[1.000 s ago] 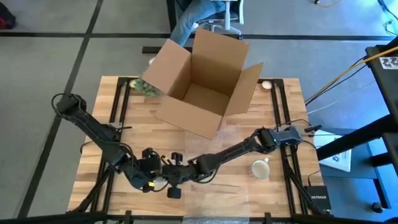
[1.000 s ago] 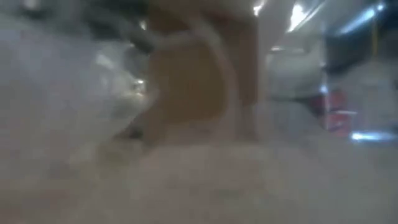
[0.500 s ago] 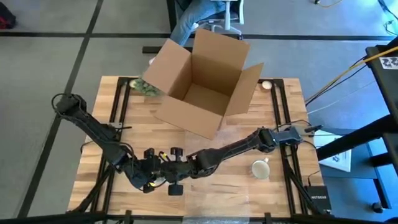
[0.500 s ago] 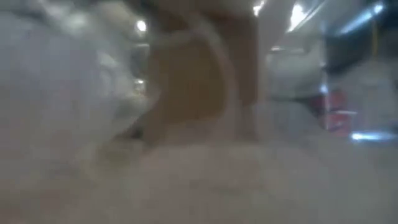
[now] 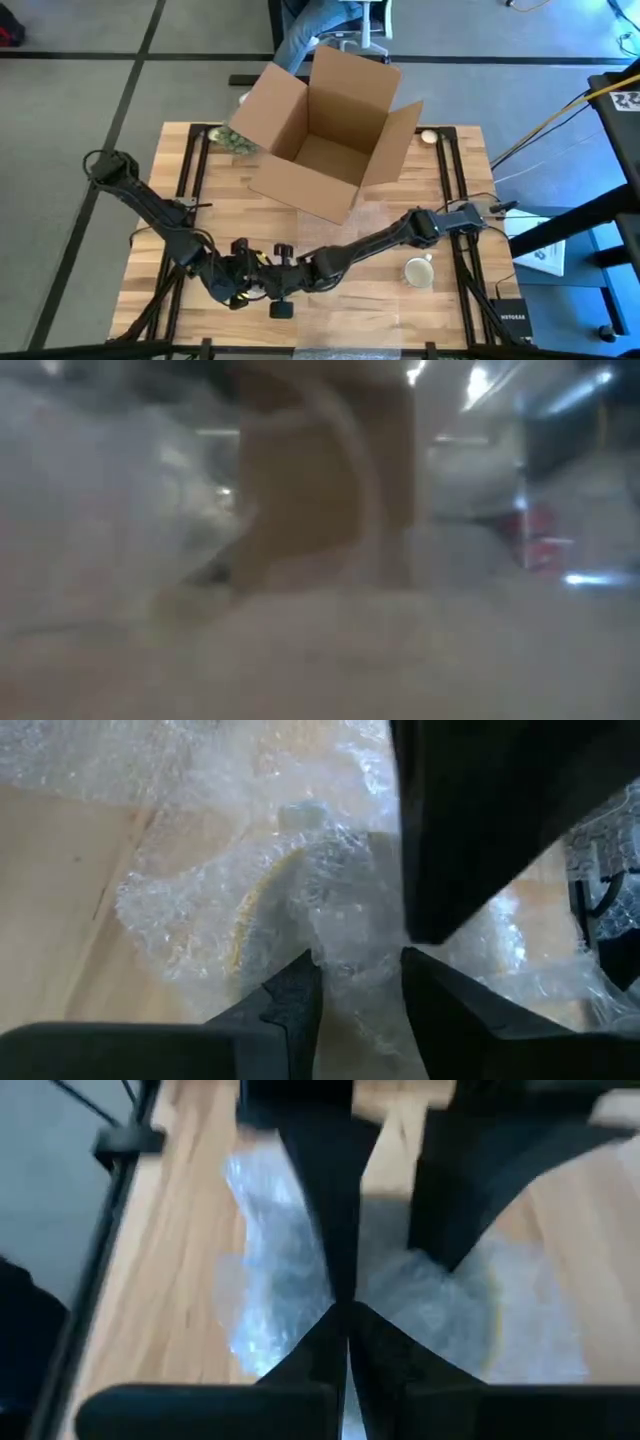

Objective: Wrap mug
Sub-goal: Wrap the orange mug with the left bubble wrap

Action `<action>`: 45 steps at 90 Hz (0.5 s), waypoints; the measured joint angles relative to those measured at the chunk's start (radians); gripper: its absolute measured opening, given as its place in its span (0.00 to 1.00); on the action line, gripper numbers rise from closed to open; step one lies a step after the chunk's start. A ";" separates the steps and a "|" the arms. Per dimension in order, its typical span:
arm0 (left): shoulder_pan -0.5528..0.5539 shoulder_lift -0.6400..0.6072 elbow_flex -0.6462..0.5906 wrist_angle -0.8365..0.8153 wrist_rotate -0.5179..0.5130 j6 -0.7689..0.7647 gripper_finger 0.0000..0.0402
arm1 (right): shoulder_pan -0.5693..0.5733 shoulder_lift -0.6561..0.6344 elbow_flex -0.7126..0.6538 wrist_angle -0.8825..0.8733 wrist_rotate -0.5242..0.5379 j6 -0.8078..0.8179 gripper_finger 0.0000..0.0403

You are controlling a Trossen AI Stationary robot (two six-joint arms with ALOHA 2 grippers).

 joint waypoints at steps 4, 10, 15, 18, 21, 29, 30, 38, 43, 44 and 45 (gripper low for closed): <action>-0.001 -0.002 0.000 -0.002 0.002 0.001 0.30 | 0.000 0.004 0.000 0.001 0.008 -0.014 0.00; -0.003 -0.010 0.005 -0.010 0.012 0.001 0.30 | 0.000 0.011 0.003 0.001 0.013 -0.020 0.00; -0.007 -0.022 0.019 -0.028 0.024 0.002 0.30 | 0.001 0.013 0.003 0.003 0.016 -0.020 0.00; -0.013 -0.032 0.032 -0.050 0.033 0.002 0.30 | 0.002 0.014 0.002 0.003 0.020 -0.020 0.00; -0.018 -0.042 0.041 -0.071 0.042 0.003 0.30 | 0.002 0.015 0.002 0.009 0.023 -0.020 0.00; -0.038 -0.085 0.078 -0.119 0.048 -0.003 0.30 | 0.000 0.015 0.002 0.015 0.025 -0.016 0.00; -0.040 -0.091 0.082 -0.122 0.048 -0.005 0.30 | 0.000 0.015 0.002 0.015 0.025 -0.016 0.00; -0.058 -0.130 0.099 -0.129 0.042 -0.014 0.30 | 0.000 0.014 0.002 0.011 0.026 -0.017 0.00; -0.068 -0.145 0.099 -0.119 0.033 -0.019 0.30 | 0.000 0.014 0.002 0.011 0.026 -0.017 0.00; -0.069 -0.146 0.099 -0.116 0.030 -0.020 0.30 | 0.000 0.014 0.002 0.010 0.026 -0.017 0.00; -0.070 -0.147 0.099 -0.112 0.028 -0.021 0.30 | 0.000 0.014 0.002 0.011 0.026 -0.016 0.00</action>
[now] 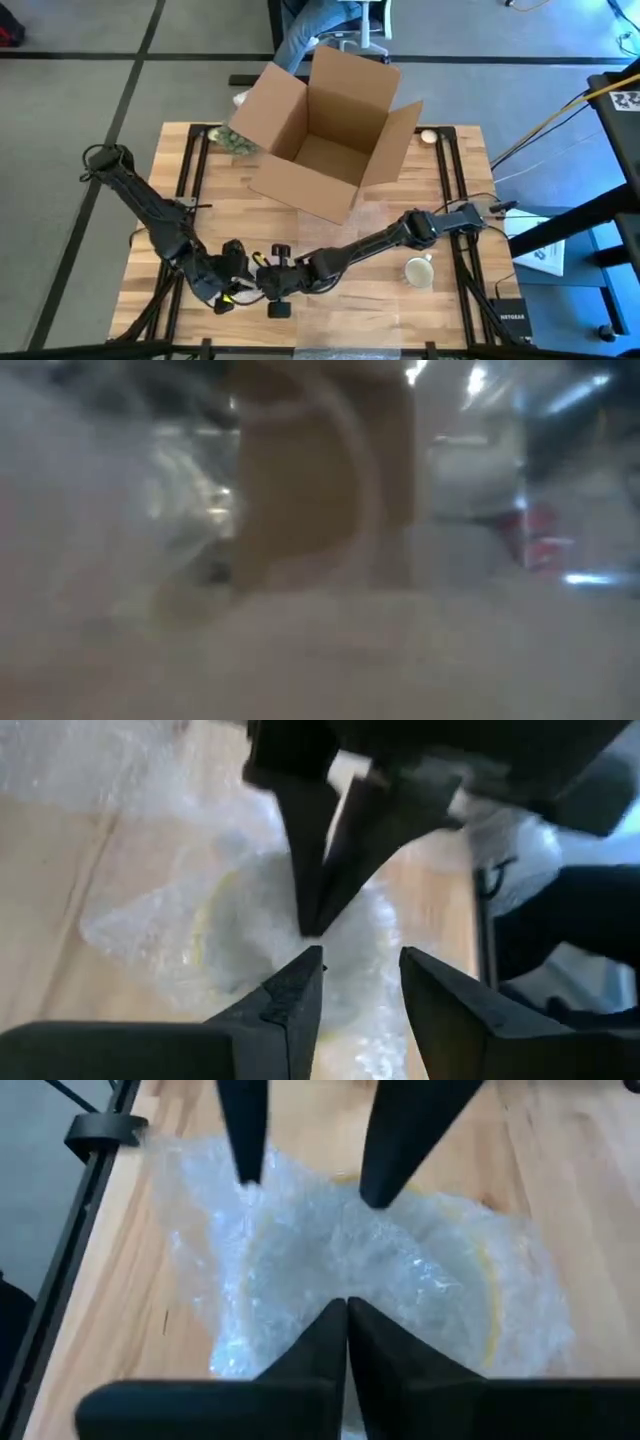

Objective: Wrap mug
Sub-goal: Wrap the orange mug with the left bubble wrap

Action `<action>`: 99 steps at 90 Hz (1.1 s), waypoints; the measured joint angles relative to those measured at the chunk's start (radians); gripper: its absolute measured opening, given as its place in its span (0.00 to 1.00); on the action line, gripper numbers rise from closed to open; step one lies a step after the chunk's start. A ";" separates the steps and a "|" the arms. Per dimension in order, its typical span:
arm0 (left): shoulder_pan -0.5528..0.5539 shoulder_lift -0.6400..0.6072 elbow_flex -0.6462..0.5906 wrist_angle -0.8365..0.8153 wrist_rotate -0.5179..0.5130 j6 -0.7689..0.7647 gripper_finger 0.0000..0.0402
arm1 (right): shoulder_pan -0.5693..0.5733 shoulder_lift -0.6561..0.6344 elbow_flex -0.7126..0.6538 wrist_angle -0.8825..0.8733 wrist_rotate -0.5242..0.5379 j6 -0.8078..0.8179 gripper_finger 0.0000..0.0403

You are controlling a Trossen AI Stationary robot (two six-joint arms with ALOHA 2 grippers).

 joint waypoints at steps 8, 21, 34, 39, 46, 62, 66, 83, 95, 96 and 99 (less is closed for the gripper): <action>-0.011 0.001 0.000 0.014 -0.006 0.001 0.30 | 0.000 0.000 0.000 0.000 0.001 0.000 0.00; 0.003 0.047 -0.041 0.041 -0.005 -0.012 0.30 | 0.000 0.000 -0.001 -0.001 0.017 -0.001 0.00; 0.030 0.099 -0.062 0.061 -0.017 -0.013 0.30 | 0.000 0.000 -0.001 -0.003 0.019 -0.001 0.00; 0.044 0.117 -0.070 0.063 -0.022 -0.013 0.30 | 0.000 0.000 -0.001 -0.002 0.021 -0.001 0.00; 0.064 0.132 -0.081 0.073 -0.027 -0.016 0.30 | 0.000 -0.001 -0.001 -0.009 0.026 -0.001 0.00; 0.076 0.142 -0.094 0.074 -0.032 -0.021 0.30 | 0.003 0.000 0.032 -0.037 0.018 -0.004 0.00; 0.074 0.143 -0.095 0.074 -0.032 -0.018 0.30 | 0.006 -0.003 0.042 -0.047 0.016 -0.005 0.00; 0.075 0.144 -0.096 0.072 -0.036 -0.015 0.30 | 0.006 -0.044 0.043 -0.087 0.034 -0.012 0.00; 0.075 0.145 -0.096 0.069 -0.035 -0.015 0.30 | 0.006 -0.072 0.047 -0.184 0.051 -0.011 0.00; 0.075 0.145 -0.096 0.068 -0.034 -0.015 0.30 | 0.006 -0.074 0.047 -0.198 0.051 -0.011 0.00; 0.075 0.145 -0.096 0.068 -0.032 -0.015 0.30 | 0.006 -0.076 0.047 -0.226 0.053 -0.009 0.00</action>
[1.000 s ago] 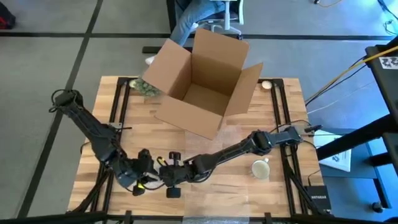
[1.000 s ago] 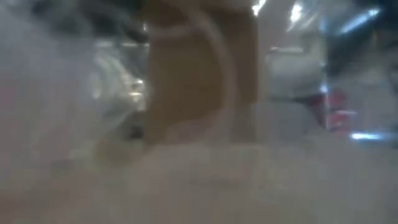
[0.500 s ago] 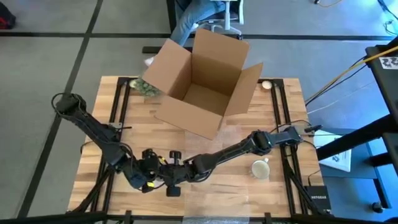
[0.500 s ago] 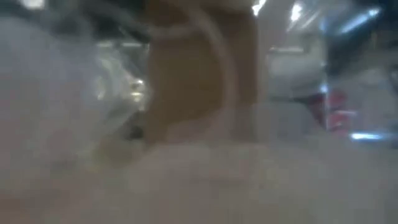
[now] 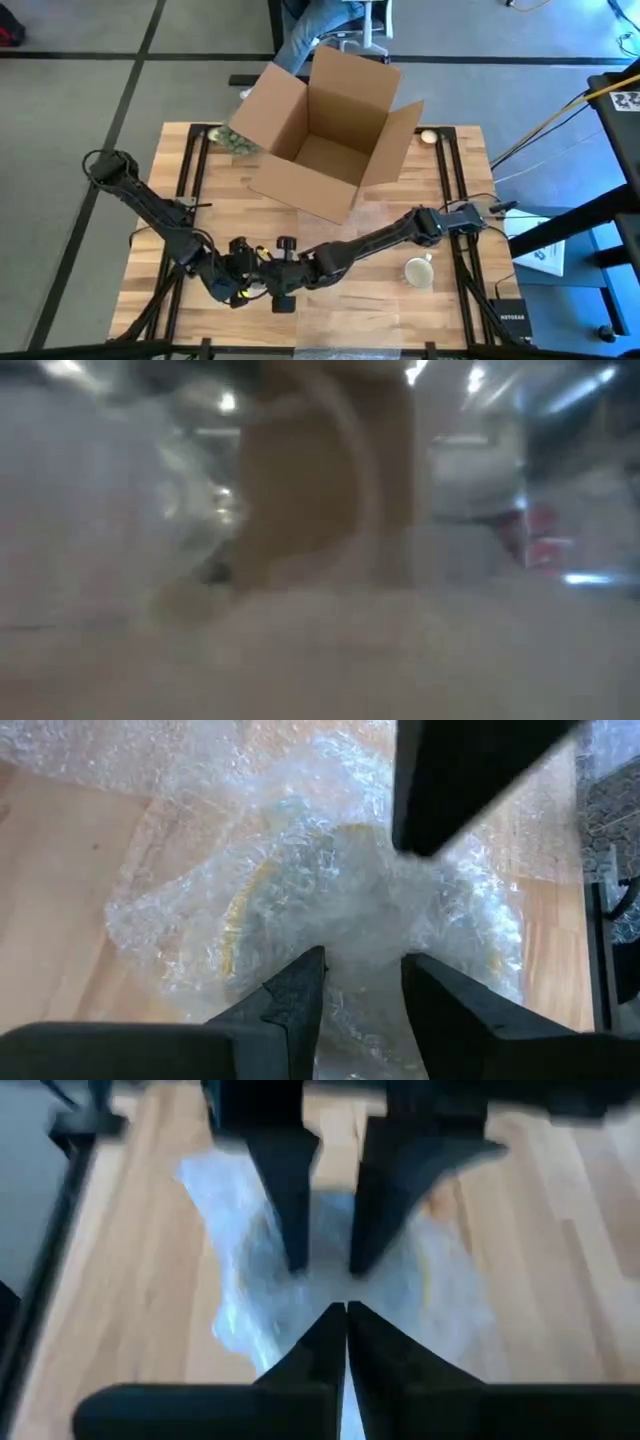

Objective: Wrap mug
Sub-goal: Wrap the orange mug with the left bubble wrap

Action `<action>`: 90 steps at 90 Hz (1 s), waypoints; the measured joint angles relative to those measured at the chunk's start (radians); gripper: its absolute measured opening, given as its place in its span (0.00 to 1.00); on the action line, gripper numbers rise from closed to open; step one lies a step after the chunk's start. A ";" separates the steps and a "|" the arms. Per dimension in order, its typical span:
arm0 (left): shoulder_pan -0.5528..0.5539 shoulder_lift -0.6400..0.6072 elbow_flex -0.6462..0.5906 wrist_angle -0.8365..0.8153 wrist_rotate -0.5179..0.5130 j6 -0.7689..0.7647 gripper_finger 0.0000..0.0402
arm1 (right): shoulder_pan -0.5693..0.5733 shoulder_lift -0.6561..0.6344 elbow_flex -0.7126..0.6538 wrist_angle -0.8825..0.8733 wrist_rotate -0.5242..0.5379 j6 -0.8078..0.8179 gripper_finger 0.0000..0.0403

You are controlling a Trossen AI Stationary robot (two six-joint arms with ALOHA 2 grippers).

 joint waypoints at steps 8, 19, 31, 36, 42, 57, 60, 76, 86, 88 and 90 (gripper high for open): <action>0.000 0.000 0.000 -0.001 0.004 0.000 0.30 | 0.002 -0.007 0.000 -0.049 0.012 0.004 0.00; -0.005 0.000 0.000 0.000 0.012 0.000 0.30 | 0.008 -0.011 0.000 -0.154 0.043 0.009 0.00; -0.022 -0.001 -0.001 0.010 0.046 0.036 0.30 | 0.013 -0.011 -0.033 -0.160 0.058 0.022 0.00; -0.031 -0.001 -0.001 0.014 0.055 0.045 0.30 | 0.013 -0.011 -0.048 -0.147 0.033 0.005 0.00; -0.041 -0.001 -0.002 0.013 0.066 0.047 0.30 | 0.013 -0.011 -0.054 -0.153 0.016 -0.003 0.00; -0.047 0.006 -0.007 0.008 0.095 0.051 0.30 | 0.014 -0.011 -0.040 -0.154 0.015 -0.049 0.00; -0.046 0.009 -0.008 0.004 0.105 0.052 0.30 | 0.013 -0.011 -0.037 -0.154 0.015 -0.056 0.00; -0.044 0.005 -0.007 0.007 0.088 0.052 0.30 | 0.013 -0.011 -0.035 -0.150 0.002 -0.058 0.05; -0.044 0.004 -0.006 0.011 0.082 0.053 0.30 | 0.013 -0.013 -0.063 -0.095 -0.051 -0.028 0.15; -0.043 0.004 -0.006 0.013 0.081 0.053 0.30 | 0.013 -0.013 -0.073 -0.084 -0.065 -0.022 0.17; -0.043 0.004 -0.006 0.014 0.081 0.053 0.30 | 0.014 -0.013 -0.082 -0.079 -0.078 -0.017 0.20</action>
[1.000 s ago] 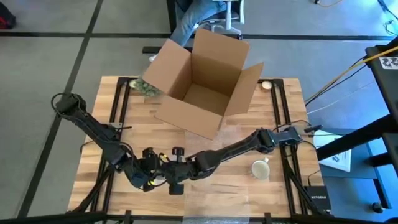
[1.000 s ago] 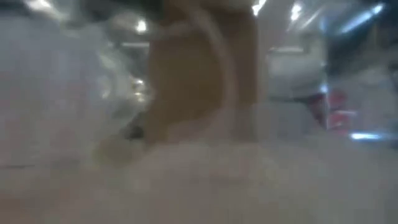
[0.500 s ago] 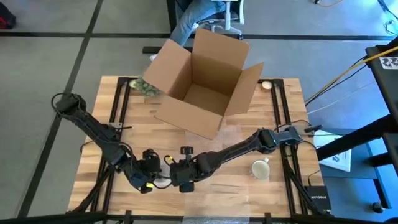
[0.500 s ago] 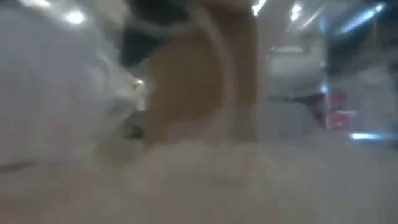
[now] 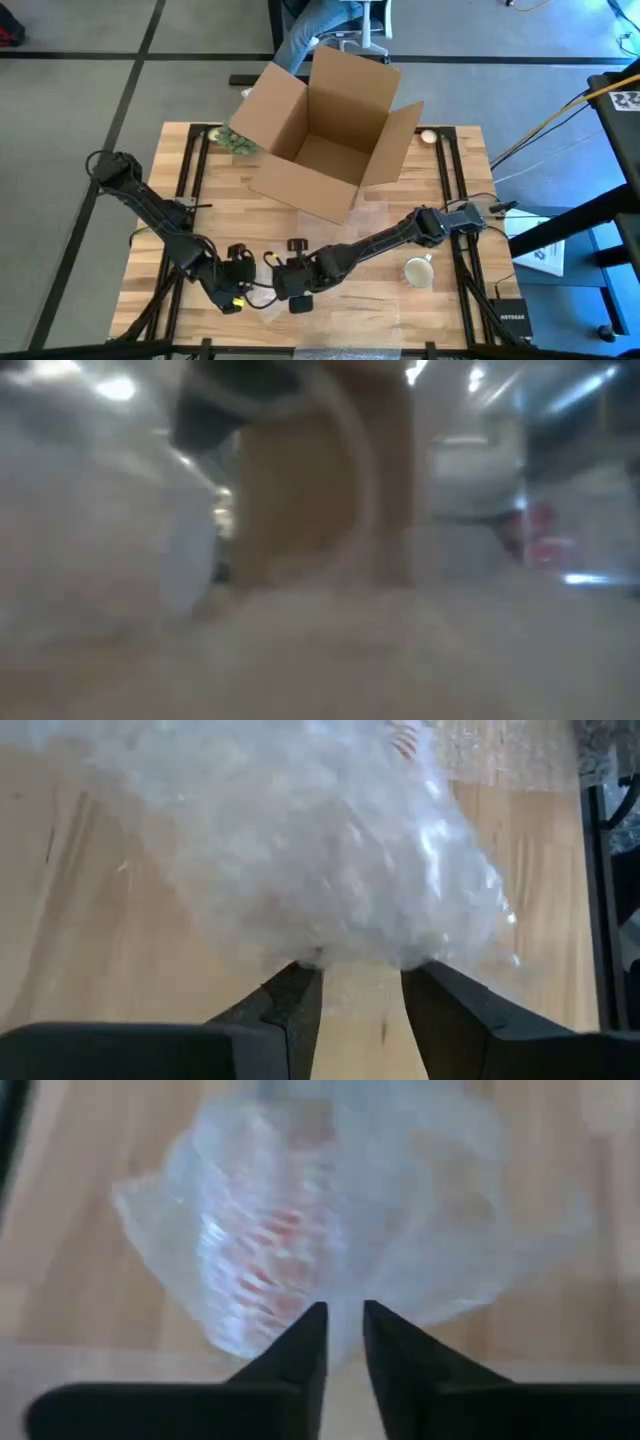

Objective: Wrap mug
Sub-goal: Wrap the orange mug with the left bubble wrap

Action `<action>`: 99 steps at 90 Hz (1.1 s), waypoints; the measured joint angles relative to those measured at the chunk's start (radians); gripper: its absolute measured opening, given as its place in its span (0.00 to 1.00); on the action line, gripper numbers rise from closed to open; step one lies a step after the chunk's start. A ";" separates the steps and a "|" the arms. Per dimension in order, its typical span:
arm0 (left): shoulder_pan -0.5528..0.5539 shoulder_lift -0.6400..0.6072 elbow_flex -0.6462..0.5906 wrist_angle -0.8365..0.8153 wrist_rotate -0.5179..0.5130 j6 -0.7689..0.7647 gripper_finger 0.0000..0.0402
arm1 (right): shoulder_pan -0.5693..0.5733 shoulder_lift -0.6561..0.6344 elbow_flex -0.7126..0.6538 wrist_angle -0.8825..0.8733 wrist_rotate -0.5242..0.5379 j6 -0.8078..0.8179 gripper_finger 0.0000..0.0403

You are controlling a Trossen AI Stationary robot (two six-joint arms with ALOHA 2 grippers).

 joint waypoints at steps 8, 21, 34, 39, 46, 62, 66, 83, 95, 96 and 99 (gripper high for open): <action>0.000 0.000 0.000 0.003 -0.001 0.000 0.30 | 0.001 0.001 -0.014 -0.036 -0.070 0.034 0.29; 0.000 -0.001 0.001 0.006 -0.010 -0.004 0.30 | 0.007 0.000 -0.013 -0.039 -0.117 0.075 0.37; -0.001 0.000 -0.024 0.039 -0.036 -0.032 0.30 | 0.009 0.024 -0.012 0.027 -0.085 0.069 0.39; -0.001 0.006 -0.044 0.067 -0.037 -0.051 0.30 | 0.010 0.042 -0.012 0.037 -0.065 0.074 0.39; -0.008 0.018 -0.079 0.153 -0.040 -0.063 0.30 | 0.015 0.056 -0.009 0.055 -0.064 0.085 0.39; -0.015 0.060 -0.139 0.296 -0.068 -0.045 0.30 | 0.023 0.087 -0.008 0.116 -0.025 0.098 0.39; -0.011 0.070 -0.148 0.321 -0.077 -0.027 0.30 | 0.027 0.088 -0.009 0.128 -0.016 0.099 0.39; 0.017 0.087 -0.150 0.437 -0.100 0.065 0.30 | 0.029 0.091 -0.012 0.156 -0.012 0.099 0.39; 0.019 0.086 -0.108 0.446 -0.105 0.113 0.30 | 0.031 0.098 -0.012 0.167 -0.021 0.099 0.39; 0.019 0.086 -0.106 0.448 -0.105 0.114 0.30 | 0.032 0.098 -0.012 0.168 -0.021 0.099 0.39; 0.019 0.086 -0.098 0.452 -0.105 0.117 0.30 | 0.032 0.099 -0.012 0.174 -0.028 0.100 0.39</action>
